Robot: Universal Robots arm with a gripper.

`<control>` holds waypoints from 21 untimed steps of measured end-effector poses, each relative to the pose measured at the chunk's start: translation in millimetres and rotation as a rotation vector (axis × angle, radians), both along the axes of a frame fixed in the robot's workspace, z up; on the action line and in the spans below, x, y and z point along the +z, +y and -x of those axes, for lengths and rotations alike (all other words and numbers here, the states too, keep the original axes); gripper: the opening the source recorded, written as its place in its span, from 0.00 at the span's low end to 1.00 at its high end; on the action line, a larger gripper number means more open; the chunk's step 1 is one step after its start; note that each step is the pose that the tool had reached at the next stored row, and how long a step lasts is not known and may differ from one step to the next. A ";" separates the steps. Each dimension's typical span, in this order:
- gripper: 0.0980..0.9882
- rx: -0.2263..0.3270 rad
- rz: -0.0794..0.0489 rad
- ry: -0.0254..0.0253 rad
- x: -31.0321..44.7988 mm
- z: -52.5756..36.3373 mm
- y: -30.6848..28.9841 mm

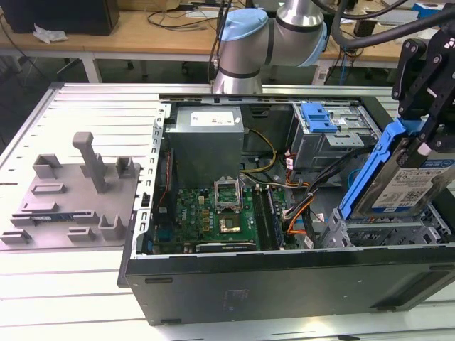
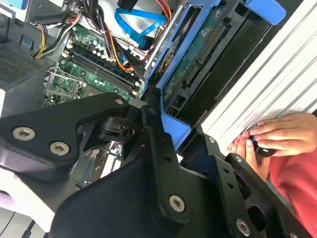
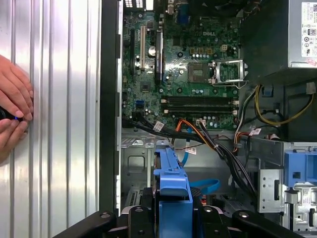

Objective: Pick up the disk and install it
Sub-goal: 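Insert the disk into the insertion slot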

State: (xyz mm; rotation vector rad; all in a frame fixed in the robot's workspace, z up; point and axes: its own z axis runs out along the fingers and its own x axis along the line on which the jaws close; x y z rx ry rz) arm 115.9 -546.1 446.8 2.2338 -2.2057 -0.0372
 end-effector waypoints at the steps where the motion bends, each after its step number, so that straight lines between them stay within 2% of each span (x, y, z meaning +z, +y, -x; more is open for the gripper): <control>1: 0.30 0.000 0.000 -0.0001 -0.5 0.0 0.0; 3: 0.30 0.000 0.001 0.0001 -2.1 0.0 0.0; 8: 0.30 0.000 0.000 0.0000 -12.7 0.0 -0.1; 21: 0.30 0.000 0.000 0.0000 -24.9 0.0 -0.4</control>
